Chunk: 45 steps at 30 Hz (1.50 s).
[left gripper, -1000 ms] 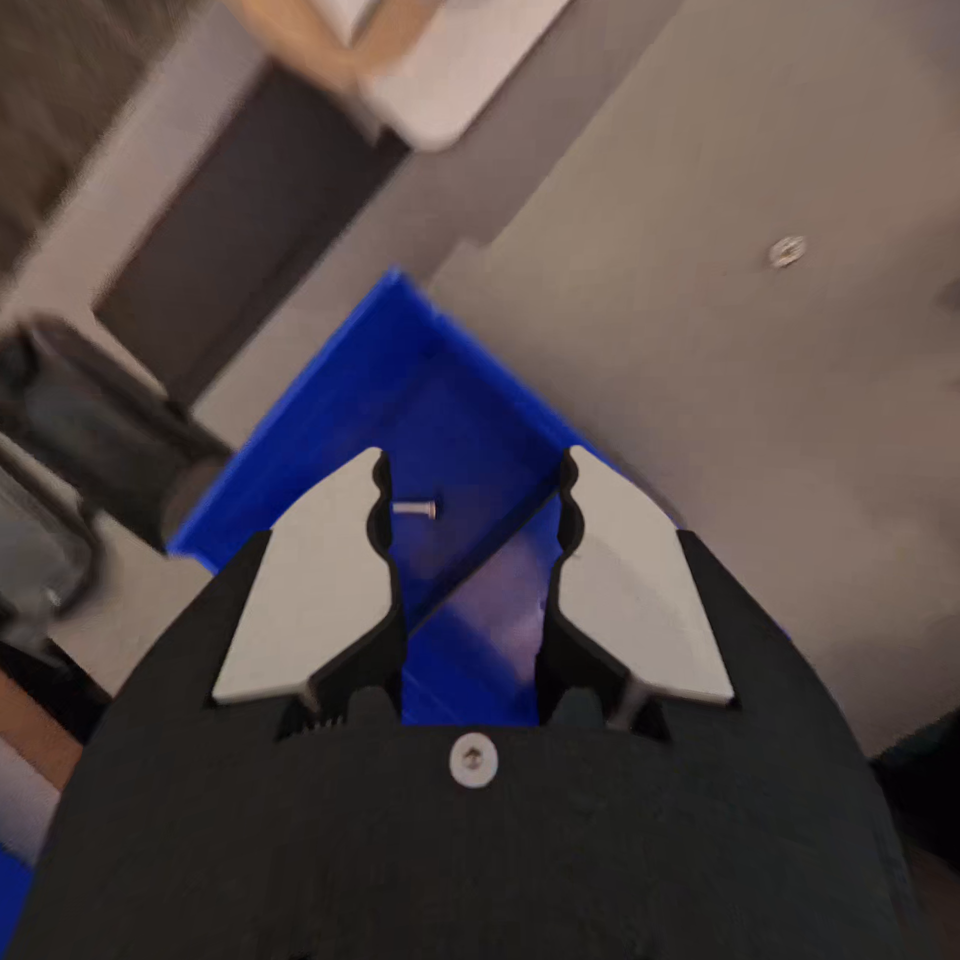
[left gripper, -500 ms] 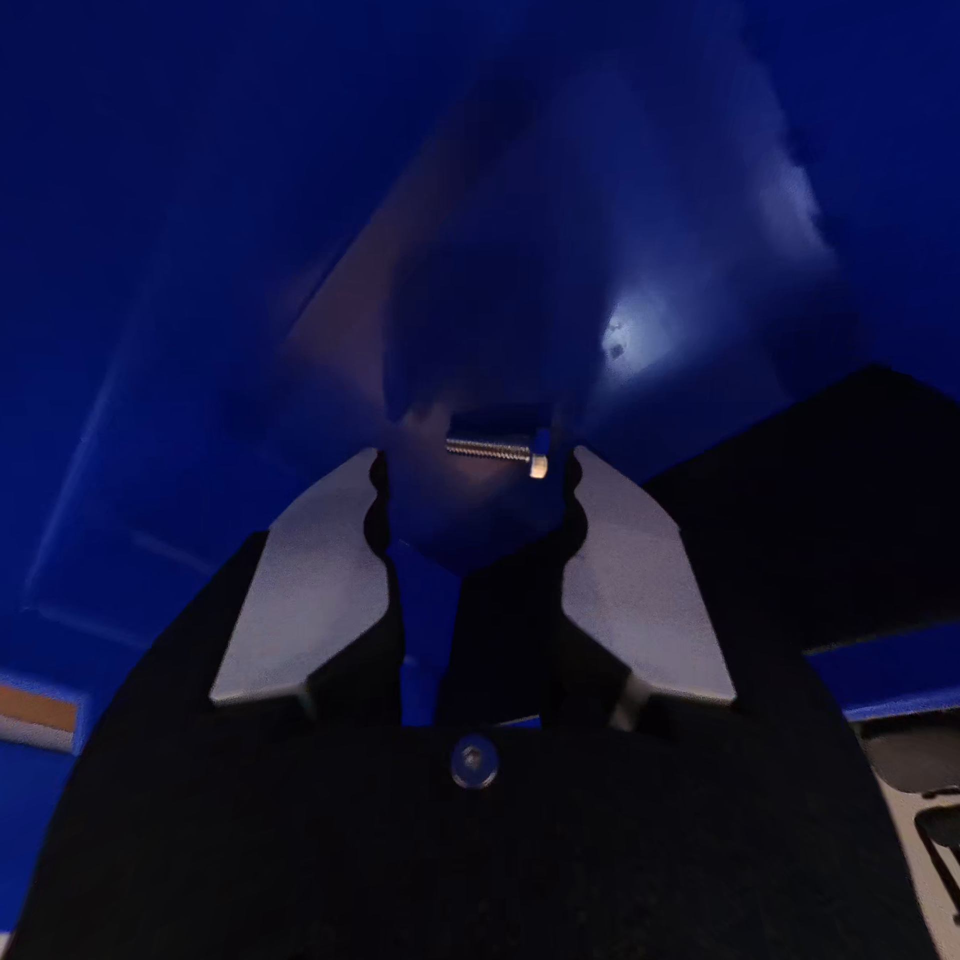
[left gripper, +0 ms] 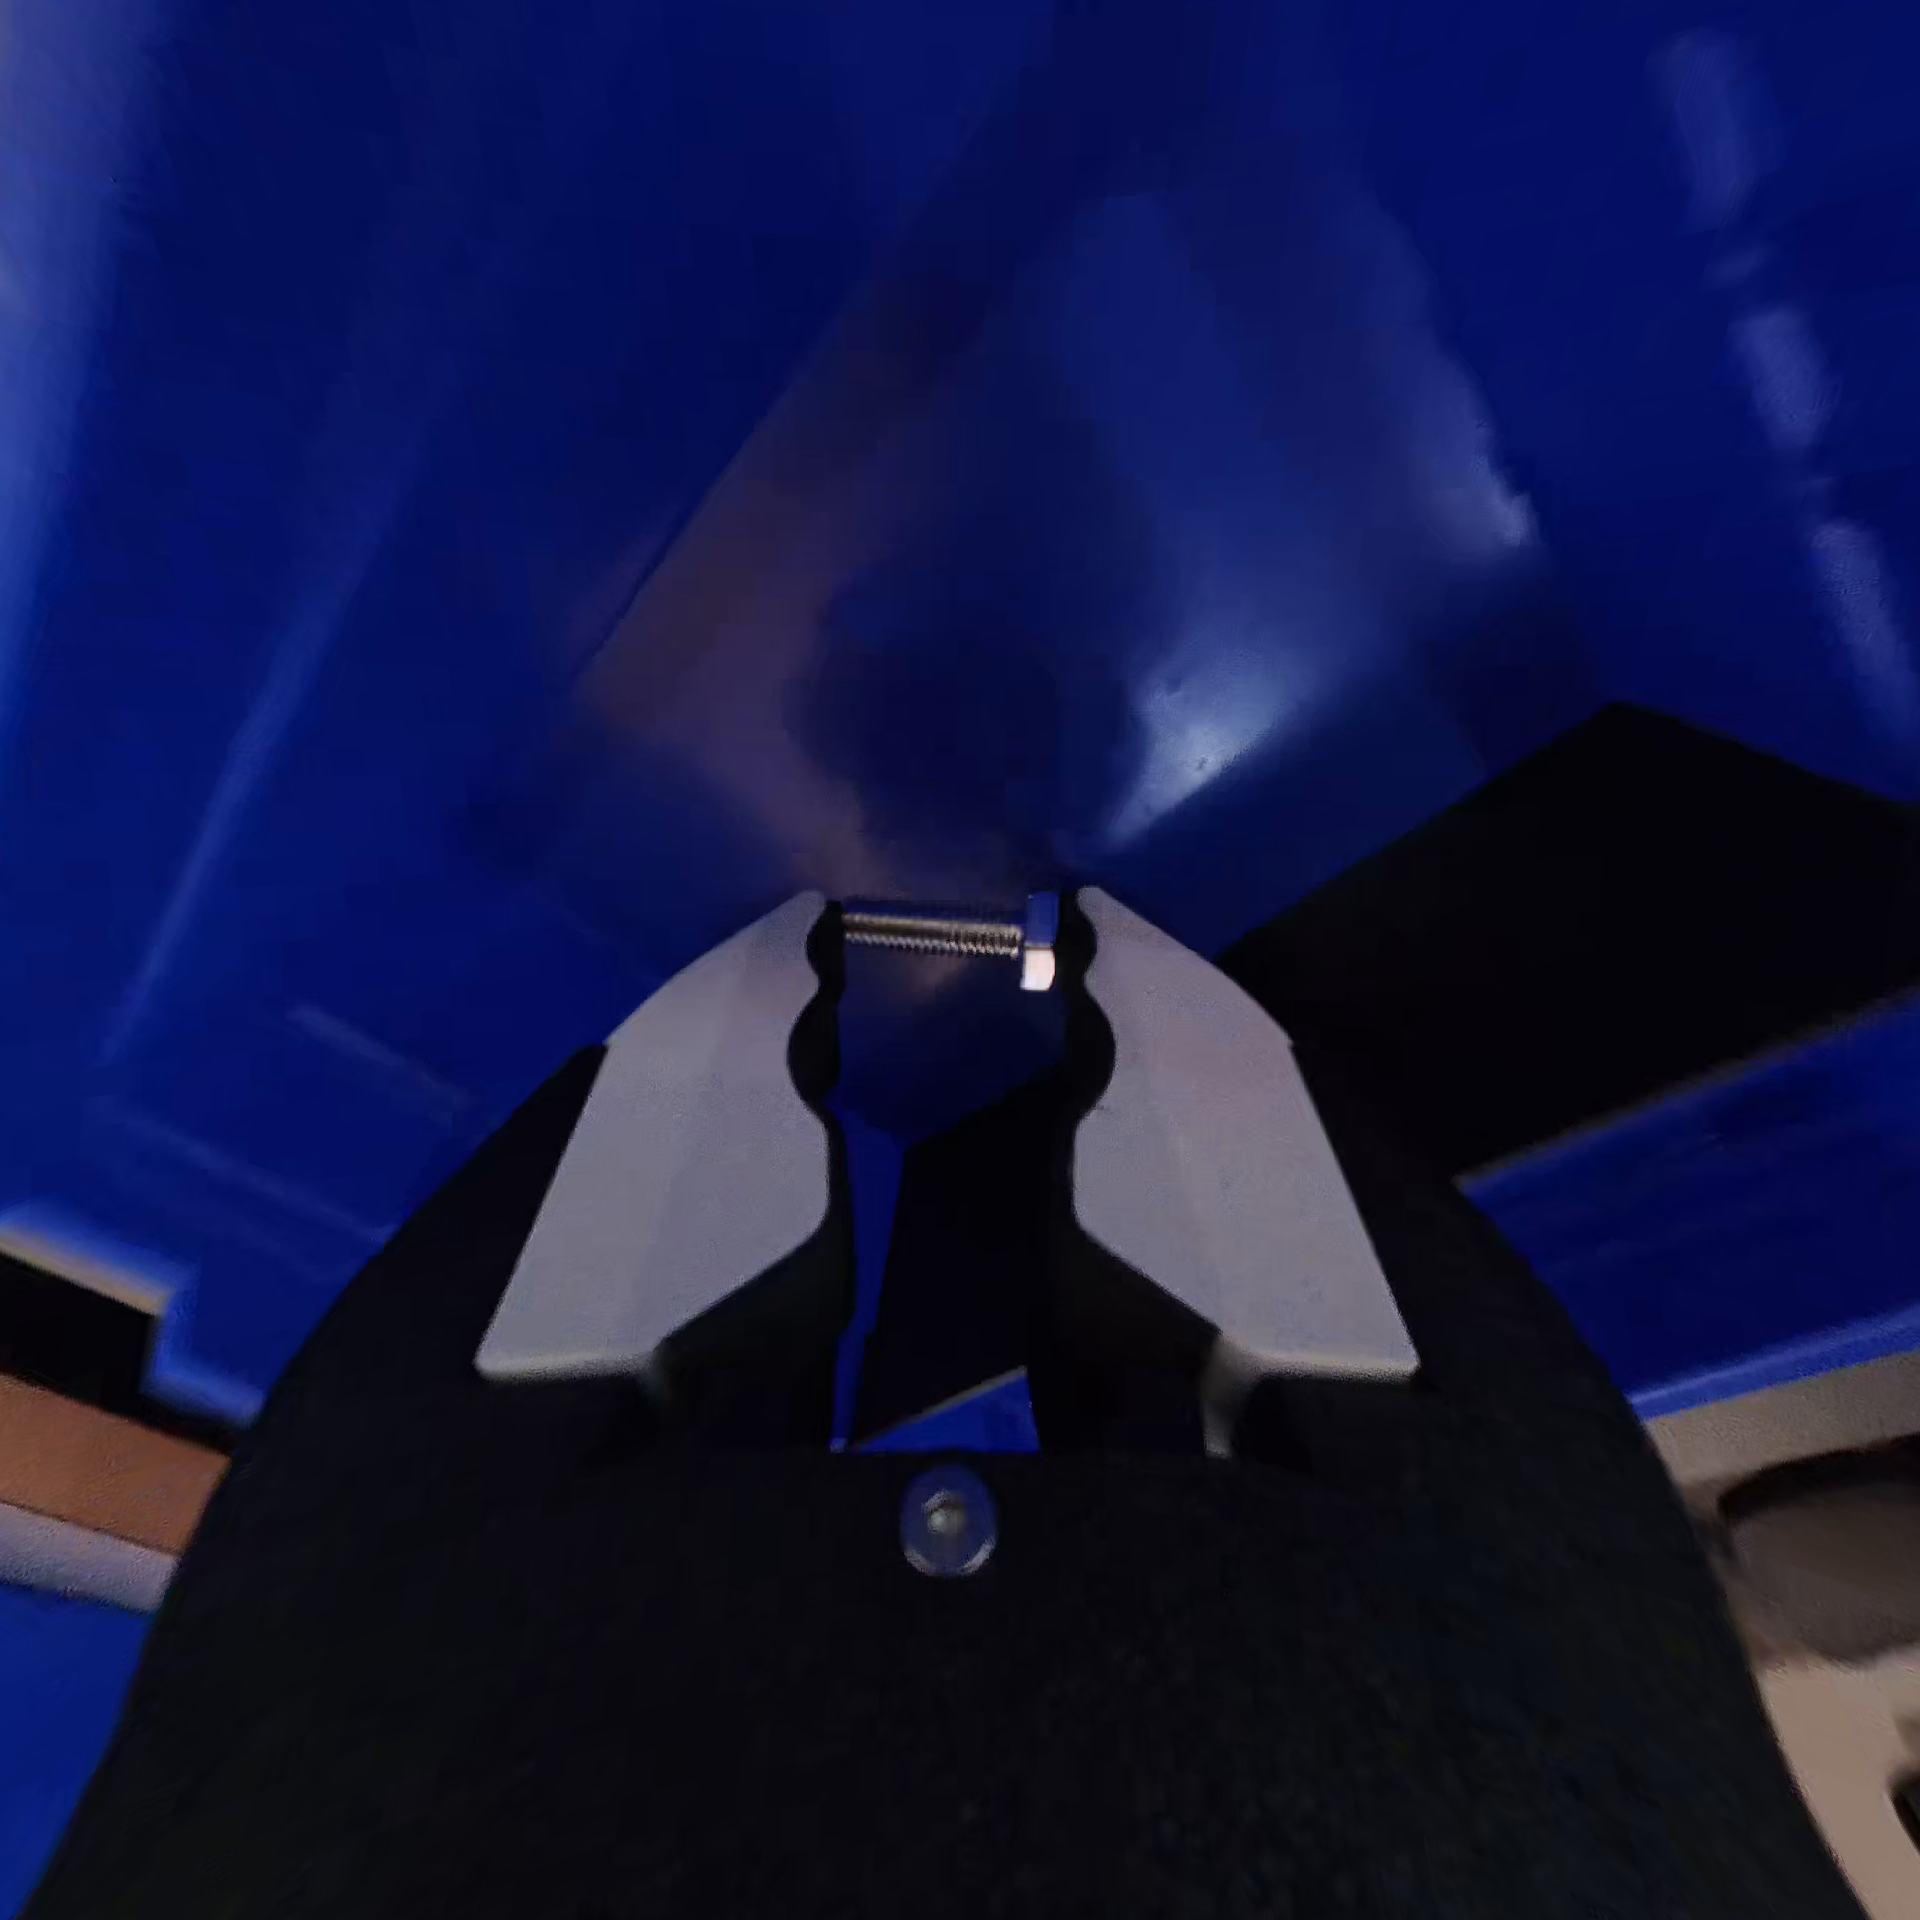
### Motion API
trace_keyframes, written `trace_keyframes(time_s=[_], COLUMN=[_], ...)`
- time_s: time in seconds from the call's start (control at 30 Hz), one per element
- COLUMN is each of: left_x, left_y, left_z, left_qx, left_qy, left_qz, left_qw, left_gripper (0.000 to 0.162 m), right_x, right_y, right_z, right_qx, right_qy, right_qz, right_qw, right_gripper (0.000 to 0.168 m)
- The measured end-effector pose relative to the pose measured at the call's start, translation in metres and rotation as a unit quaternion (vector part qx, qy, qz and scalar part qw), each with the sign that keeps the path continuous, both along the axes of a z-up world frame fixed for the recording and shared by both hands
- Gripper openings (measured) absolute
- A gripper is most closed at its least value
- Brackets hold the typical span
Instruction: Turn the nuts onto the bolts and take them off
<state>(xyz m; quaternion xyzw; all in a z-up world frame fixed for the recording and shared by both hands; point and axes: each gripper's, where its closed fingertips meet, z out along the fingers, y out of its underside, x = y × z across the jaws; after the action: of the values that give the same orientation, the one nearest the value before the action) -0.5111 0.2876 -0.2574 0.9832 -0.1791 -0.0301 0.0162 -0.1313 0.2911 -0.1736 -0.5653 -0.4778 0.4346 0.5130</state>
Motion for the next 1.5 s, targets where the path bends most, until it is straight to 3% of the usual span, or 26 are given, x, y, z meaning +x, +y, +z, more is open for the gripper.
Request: trace_keyframes(time_s=[0.1,0.17,0.27,0.37,0.43,0.53,0.63,0.7,0.77,0.97,1.27,1.37,1.5], left_x=[0.016,0.04,0.093,0.157,0.201,0.268,0.322,0.346,0.362,0.384,0.39,0.39,0.387], left_y=[0.019,0.027,0.024,0.007,-0.004,-0.019,-0.028,-0.031,-0.032,-0.034,-0.036,-0.032,-0.031], left_z=[0.05,0.091,0.148,0.182,0.193,0.201,0.195,0.192,0.19,0.176,0.176,0.171,0.162], left_qx=[0.139,0.247,0.397,0.499,0.549,0.597,0.6,0.606,0.615,0.608,0.622,0.627,0.609], left_qy=[-0.046,-0.086,-0.131,-0.144,-0.128,-0.117,-0.117,-0.1,-0.08,-0.088,-0.114,-0.108,-0.144], left_qz=[-0.017,-0.042,-0.102,-0.177,-0.236,-0.329,-0.396,-0.434,-0.455,-0.476,-0.464,-0.45,-0.41], left_qw=[0.989,0.964,0.902,0.836,0.791,0.722,0.685,0.659,0.639,0.629,0.62,0.627,0.664], left_gripper=[0.039,0.039,0.039,0.039,0.038,0.038,0.038,0.038,0.038,0.038,0.038,0.038,0.041], right_x=[0.0,0.0,-0.001,-0.003,-0.008,-0.015,-0.012,-0.007,-0.005,0.002,0.002,0.003,0.004], right_y=[0.0,0.0,-0.001,-0.003,-0.007,-0.027,-0.042,-0.046,-0.048,-0.056,-0.064,-0.06,-0.051], right_z=[0.0,0.0,0.0,0.003,0.002,0.021,0.061,0.081,0.087,0.092,0.085,0.08,0.07], right_qx=[0.0,-0.006,-0.017,-0.027,-0.043,-0.155,-0.28,-0.349,-0.381,-0.419,-0.428,-0.417,-0.396], right_qy=[0.0,0.002,0.004,0.006,-0.01,0.001,0.062,0.092,0.099,0.132,0.125,0.116,0.095], right_qz=[0.0,0.002,0.01,0.024,0.048,0.134,0.229,0.28,0.3,0.33,0.346,0.327,0.296], right_qw=[1.0,1.0,1.0,0.999,0.998,0.979,0.93,0.89,0.869,0.836,0.826,0.84,0.864], right_gripper=[0.048,0.048,0.048,0.049,0.051,0.058,0.064,0.055,0.046,0.03,0.019,0.018,0.018])
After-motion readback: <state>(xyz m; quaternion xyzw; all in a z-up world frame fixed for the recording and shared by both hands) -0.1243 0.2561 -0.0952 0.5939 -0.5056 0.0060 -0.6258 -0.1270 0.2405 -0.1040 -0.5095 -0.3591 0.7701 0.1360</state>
